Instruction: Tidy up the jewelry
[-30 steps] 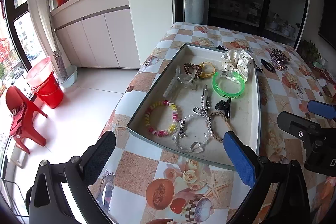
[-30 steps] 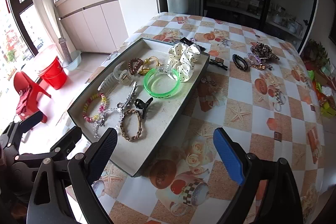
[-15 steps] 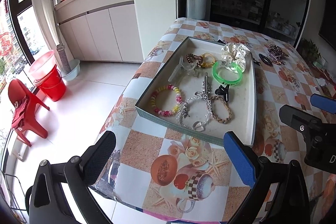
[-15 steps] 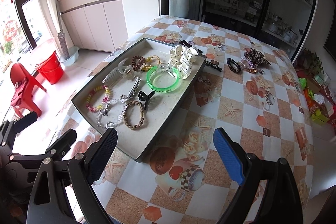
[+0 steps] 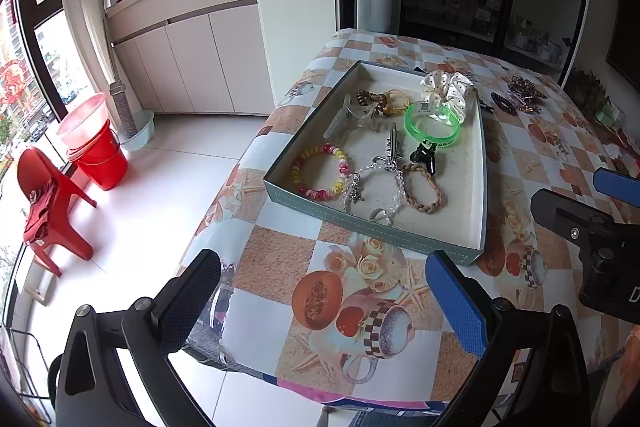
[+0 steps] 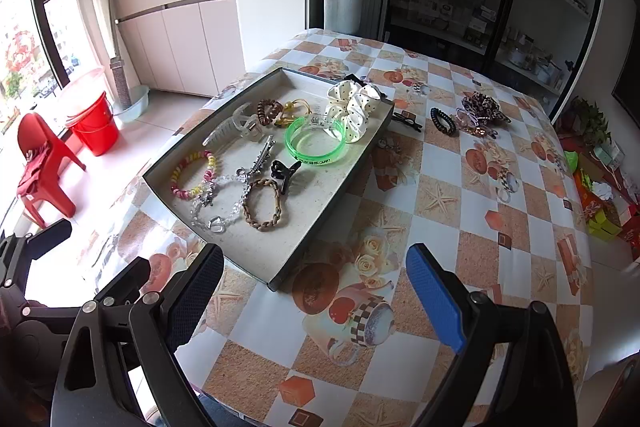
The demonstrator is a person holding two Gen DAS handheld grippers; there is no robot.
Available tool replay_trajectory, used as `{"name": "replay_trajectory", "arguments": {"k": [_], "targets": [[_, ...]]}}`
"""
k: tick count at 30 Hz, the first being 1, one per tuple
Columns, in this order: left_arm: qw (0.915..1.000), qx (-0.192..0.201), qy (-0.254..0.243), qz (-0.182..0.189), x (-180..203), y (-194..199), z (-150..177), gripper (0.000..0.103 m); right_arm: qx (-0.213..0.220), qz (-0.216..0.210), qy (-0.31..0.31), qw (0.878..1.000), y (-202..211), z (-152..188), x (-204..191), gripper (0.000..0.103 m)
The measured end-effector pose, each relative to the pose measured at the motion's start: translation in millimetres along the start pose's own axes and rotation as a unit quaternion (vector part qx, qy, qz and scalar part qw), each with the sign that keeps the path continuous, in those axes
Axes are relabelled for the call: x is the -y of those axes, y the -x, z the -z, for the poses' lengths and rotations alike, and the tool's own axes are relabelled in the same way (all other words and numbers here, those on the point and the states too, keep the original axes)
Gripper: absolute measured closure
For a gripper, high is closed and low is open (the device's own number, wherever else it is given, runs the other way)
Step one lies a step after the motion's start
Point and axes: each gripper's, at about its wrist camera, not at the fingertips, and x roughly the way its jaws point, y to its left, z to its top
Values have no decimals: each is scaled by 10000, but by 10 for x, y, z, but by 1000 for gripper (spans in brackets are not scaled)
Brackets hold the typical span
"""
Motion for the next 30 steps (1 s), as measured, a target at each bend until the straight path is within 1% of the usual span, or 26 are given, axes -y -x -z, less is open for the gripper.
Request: {"name": "replay_trajectory", "arguments": {"k": [30], "targets": [[10000, 12, 9, -21, -56, 20, -7, 0, -25, 22, -64, 10000, 16, 40, 14, 9]]}}
